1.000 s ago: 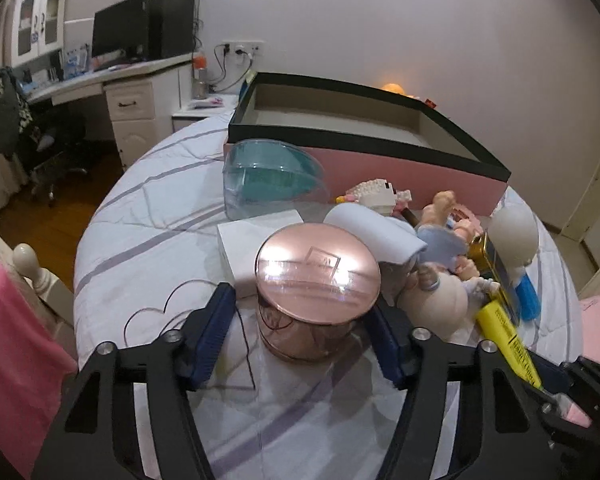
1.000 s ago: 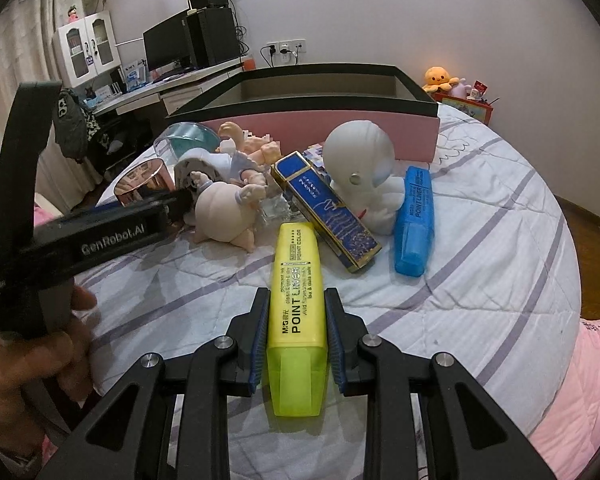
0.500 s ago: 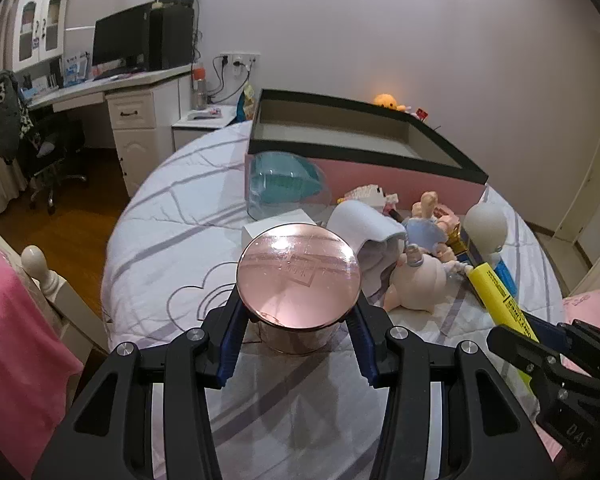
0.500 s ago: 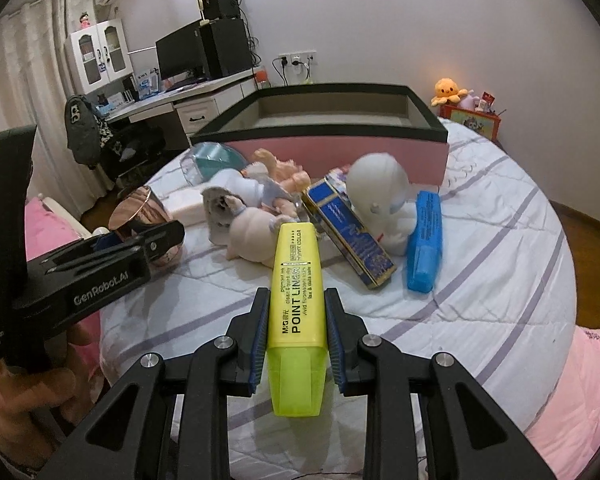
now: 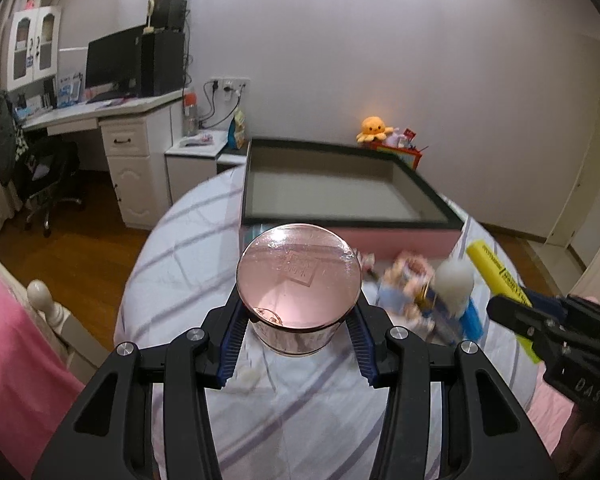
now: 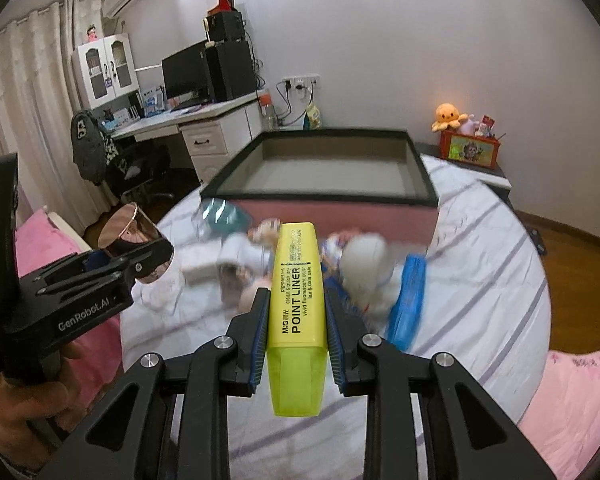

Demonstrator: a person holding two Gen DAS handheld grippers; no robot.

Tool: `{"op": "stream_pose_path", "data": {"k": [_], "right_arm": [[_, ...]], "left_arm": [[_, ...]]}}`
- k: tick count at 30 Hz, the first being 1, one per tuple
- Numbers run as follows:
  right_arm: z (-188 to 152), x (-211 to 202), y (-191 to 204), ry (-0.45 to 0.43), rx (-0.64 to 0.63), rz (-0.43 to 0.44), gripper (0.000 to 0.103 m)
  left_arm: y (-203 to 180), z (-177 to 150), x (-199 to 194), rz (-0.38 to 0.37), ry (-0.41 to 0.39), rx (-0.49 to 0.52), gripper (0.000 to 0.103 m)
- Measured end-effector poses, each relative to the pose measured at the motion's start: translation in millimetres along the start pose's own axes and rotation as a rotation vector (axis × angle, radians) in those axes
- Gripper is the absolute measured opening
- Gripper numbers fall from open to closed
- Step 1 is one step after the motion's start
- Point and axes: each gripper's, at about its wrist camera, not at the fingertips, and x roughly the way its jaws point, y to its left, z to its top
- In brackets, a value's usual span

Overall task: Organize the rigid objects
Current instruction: 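Carry the tin and highlighter into the pink box and release both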

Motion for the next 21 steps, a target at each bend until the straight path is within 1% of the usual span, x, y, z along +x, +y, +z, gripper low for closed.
{"op": "stream_pose_path", "data": {"k": [6, 11, 14, 16, 21], "right_arm": [[51.8, 6.9, -13.5, -0.046, -0.015, -0.014, 0.027], [94.2, 39.6, -30.3, -0.036, -0.003, -0.010, 0.027], [111.4, 68.8, -39.5, -0.006, 0.010, -0.004, 0.027], [116.5, 88.4, -46.7, 0.022, 0.017, 0.002, 0.027], [119.4, 137.3, -58.6, 0.105, 0.024, 0.008, 0.027]], "left_arm": [[-4.6, 43.6, 4.6, -0.012, -0.046, 0.018, 0.048], [-8.3, 80.1, 34.3, -0.020, -0.041, 0.028, 0.048], [-10.6, 96.0, 63.3, -0.028, -0.010, 0.029, 0.048], [-12.9, 101.9, 84.1, -0.027, 0.015, 0.027, 0.048], [-17.8, 106.9, 134.3, -0.022, 0.092, 0.023, 0.048]]}}
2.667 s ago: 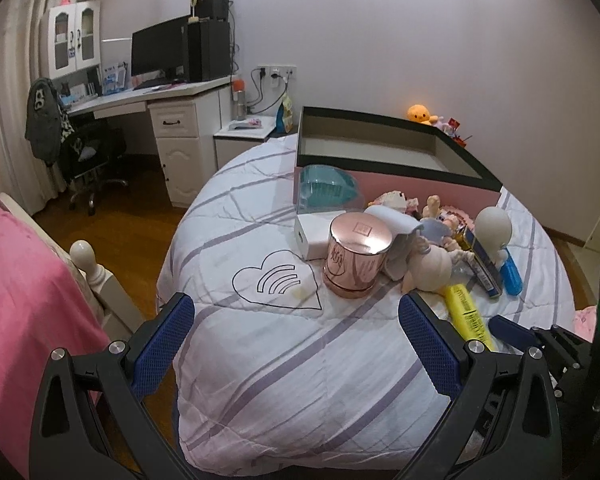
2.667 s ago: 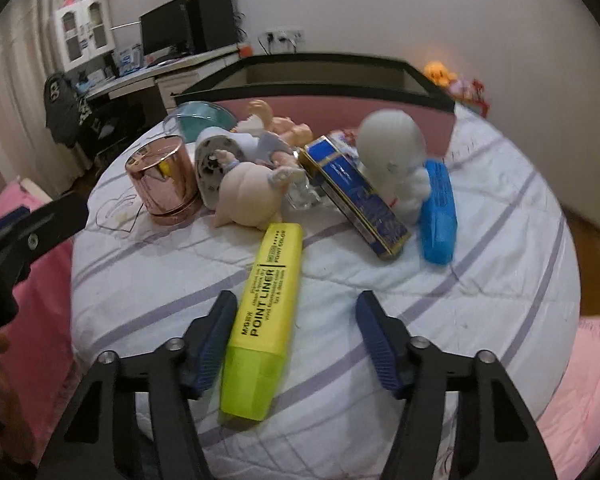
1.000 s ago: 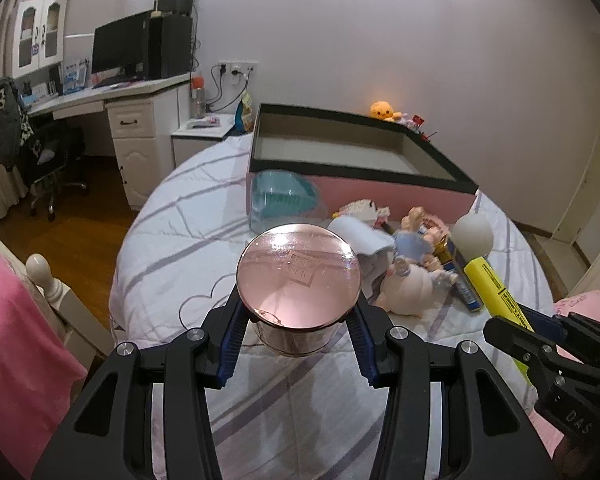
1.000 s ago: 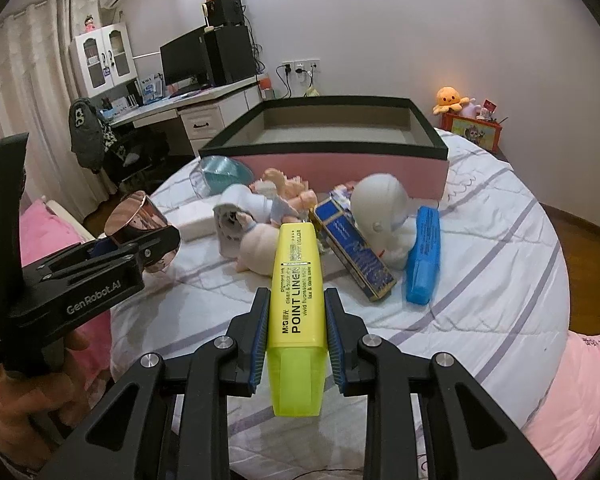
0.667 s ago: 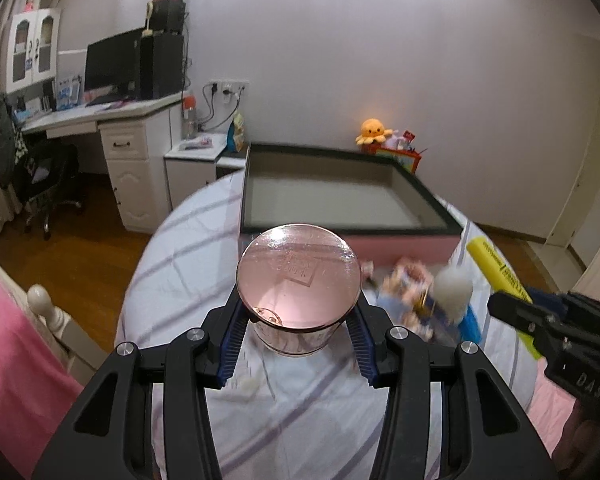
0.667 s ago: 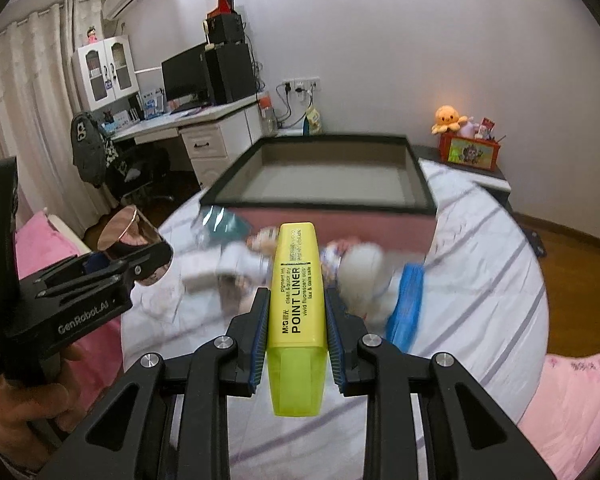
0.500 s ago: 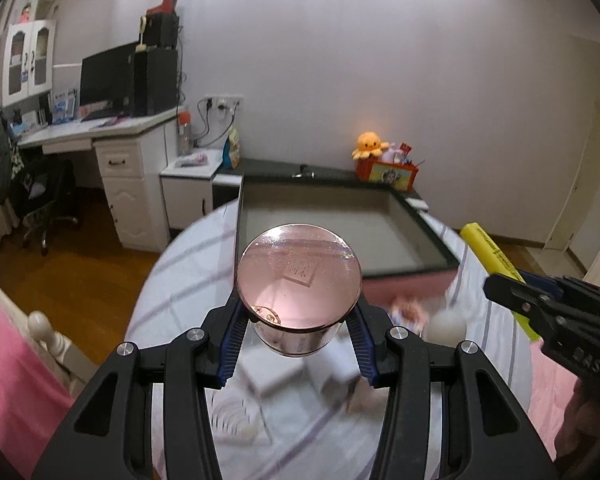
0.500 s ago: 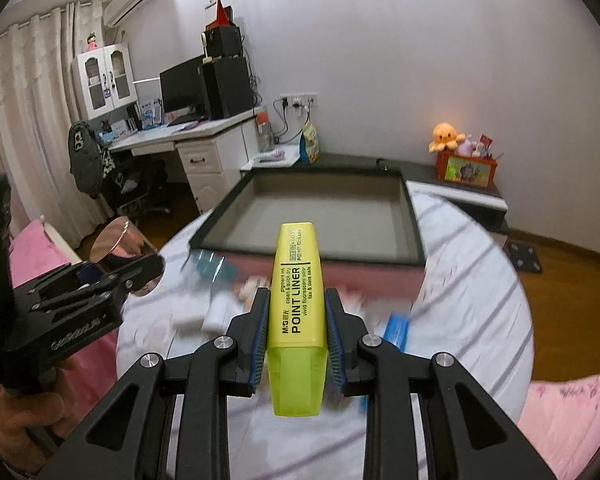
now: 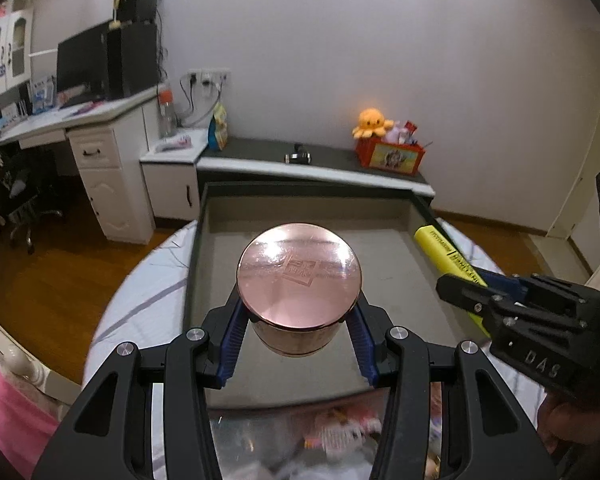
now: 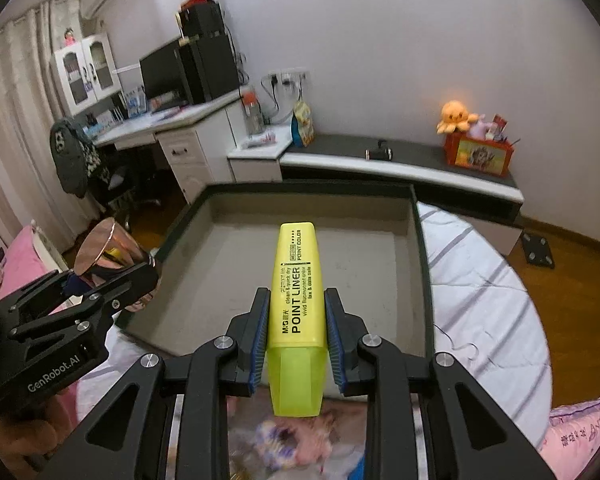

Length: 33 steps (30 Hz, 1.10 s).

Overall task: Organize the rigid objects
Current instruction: 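Carry the tin and highlighter into the pink box and release both, then move both tools back toward the remaining objects on the bed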

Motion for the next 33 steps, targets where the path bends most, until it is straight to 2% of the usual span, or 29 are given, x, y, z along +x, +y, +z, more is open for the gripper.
{"op": "stream_pose_path", "data": {"k": [4, 8, 9, 11, 13, 14, 15, 16, 19, 21, 29, 33], "right_arm": [[0.4, 27.7, -9.2, 0.050, 0.015, 0.004, 0.027], [-2.0, 45.1, -18.5, 0.091, 0.028, 0.006, 0.027], [-1.6, 45.9, -18.5, 0.098, 0.032, 0.008, 0.027], [-2.9, 47.6, -21.8, 0.102, 0.039, 0.013, 0.028], [-2.1, 45.8, -25.8, 0.097, 0.051, 0.021, 0.048], [-2.1, 43.3, -27.3, 0.090, 0.054, 0.024, 0.072], [-2.6, 40.2, -28.6, 0.082, 0.053, 0.020, 0.079], [-3.4, 35.9, -30.4, 0.071, 0.054, 0.025, 0.082], [-4.2, 20.2, -32.1, 0.029, 0.062, 0.031, 0.089], [-6.1, 8.7, -32.3, 0.003, 0.063, 0.046, 0.103], [-13.9, -26.7, -23.4, -0.059, 0.059, 0.102, 0.103], [-21.6, -43.4, -15.7, -0.082, 0.053, 0.079, 0.103]], "left_arm": [[0.8, 1.2, 34.5, 0.006, 0.071, -0.001, 0.048], [0.4, 0.7, 51.2, 0.020, 0.112, -0.001, 0.050], [-0.5, 0.3, 51.6, 0.026, 0.116, 0.001, 0.055], [-1.9, 0.1, 49.2, 0.040, 0.111, -0.004, 0.082], [-3.4, -0.6, 40.8, 0.061, 0.082, -0.004, 0.093], [-3.1, -0.4, 34.6, 0.066, 0.064, -0.009, 0.098], [-1.0, 0.0, 29.1, 0.074, 0.053, -0.011, 0.101], [-1.1, -0.1, 23.4, 0.088, 0.042, -0.011, 0.103], [-1.6, -3.3, 3.8, 0.121, 0.010, -0.011, 0.103], [-2.2, -8.5, -12.2, 0.144, -0.011, -0.016, 0.103], [0.4, -34.1, -66.1, 0.198, -0.054, -0.049, 0.103], [4.7, -47.8, -87.0, 0.189, -0.065, -0.063, 0.103]]}}
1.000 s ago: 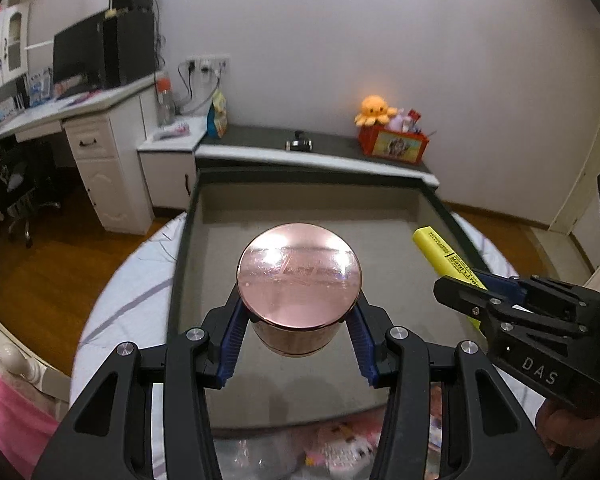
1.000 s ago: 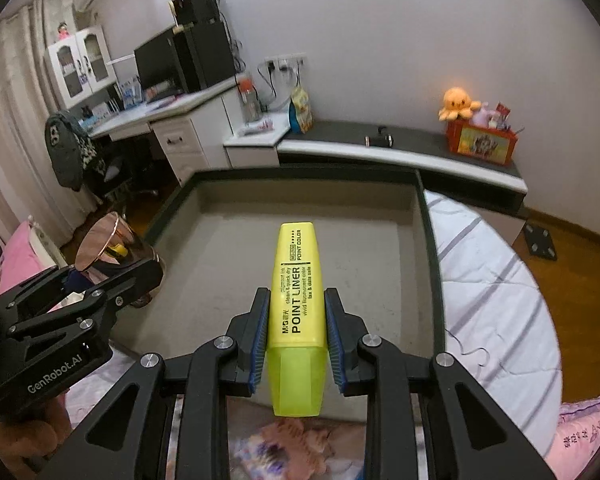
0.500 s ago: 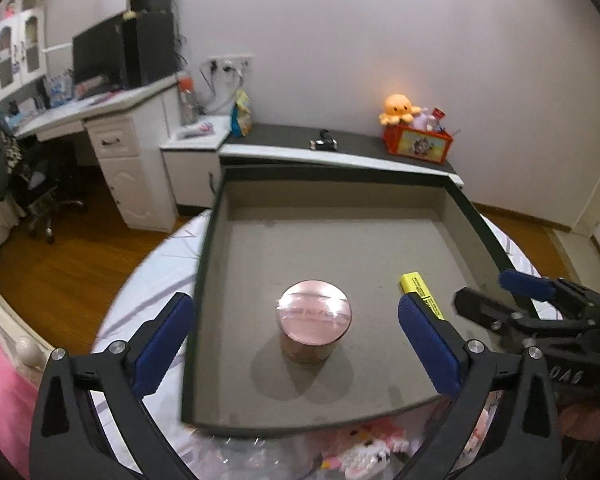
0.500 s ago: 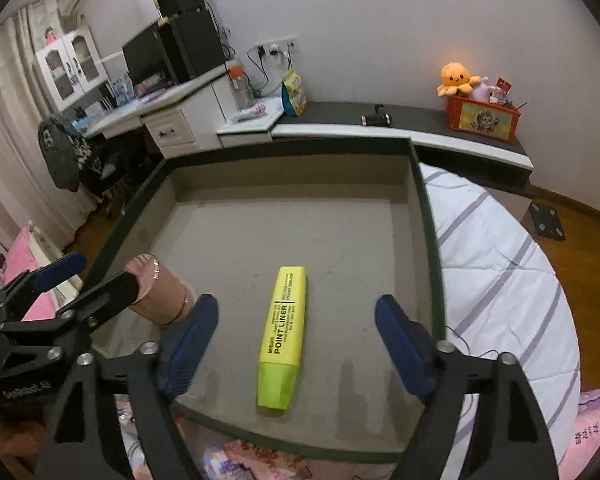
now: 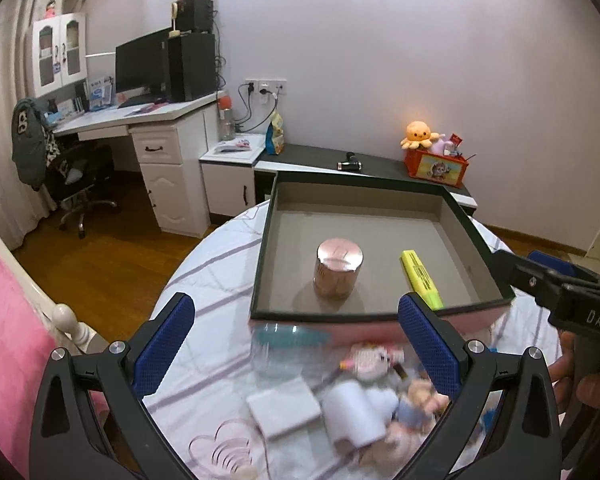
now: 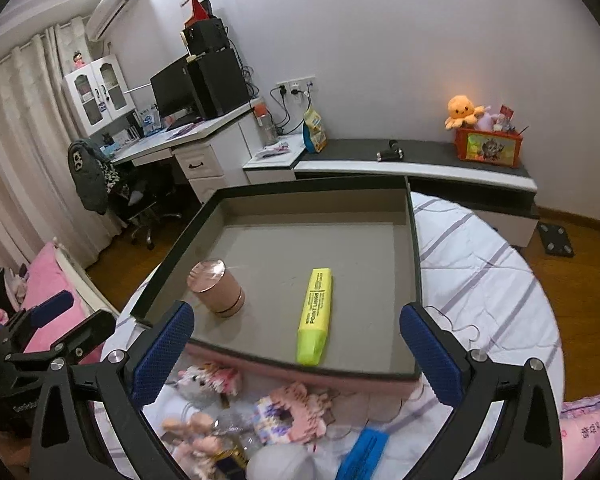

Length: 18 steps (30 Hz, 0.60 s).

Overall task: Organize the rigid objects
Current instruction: 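Move both tools back toward the remaining objects on the bed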

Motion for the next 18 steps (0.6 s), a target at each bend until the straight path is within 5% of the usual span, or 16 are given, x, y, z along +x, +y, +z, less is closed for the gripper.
{"op": "stream_pose_path", "data": {"k": [18], "right_arm": [[-68.8, -98.7, 47.4, -0.096, 0.039, -0.222, 0.103]], "left_arm": [[27.9, -53.3, -60.9, -0.165, -0.063, 0.032, 0.103]]}}
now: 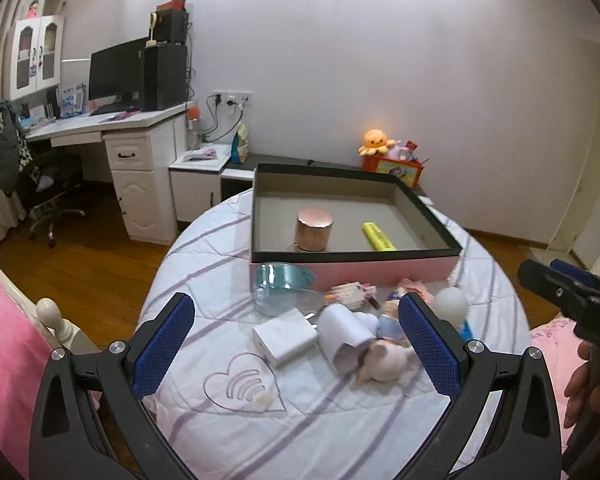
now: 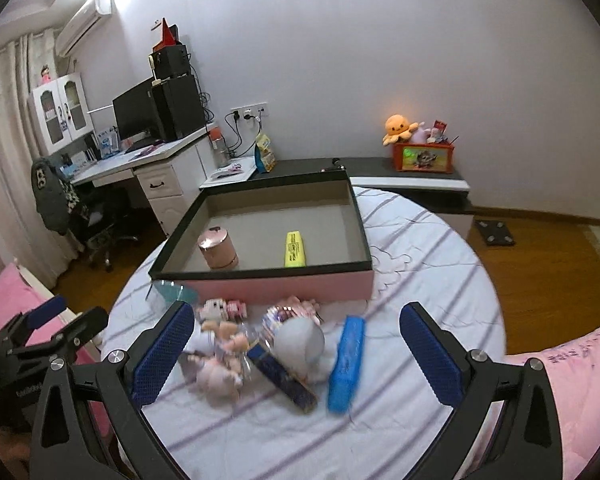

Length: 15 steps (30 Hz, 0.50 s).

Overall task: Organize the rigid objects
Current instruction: 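Move both tools back toward the remaining objects on the bed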

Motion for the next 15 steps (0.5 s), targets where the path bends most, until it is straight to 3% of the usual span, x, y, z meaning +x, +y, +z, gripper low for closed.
{"op": "stream_pose_path", "data": {"k": [7, 15], "right_arm": [[-12.6, -9.5, 5.1, -0.002, -0.041, 0.011, 0.103], [-22.9, 0.5, -2.3, 0.032, -0.030, 0.031, 0.103]], "left_arm": [[-2.5, -13.4, -12.2, 0.014, -0.020, -0.029, 0.103], [5.8, -27.0, -1.5, 0.070, 0.033, -0.045, 0.103]]}}
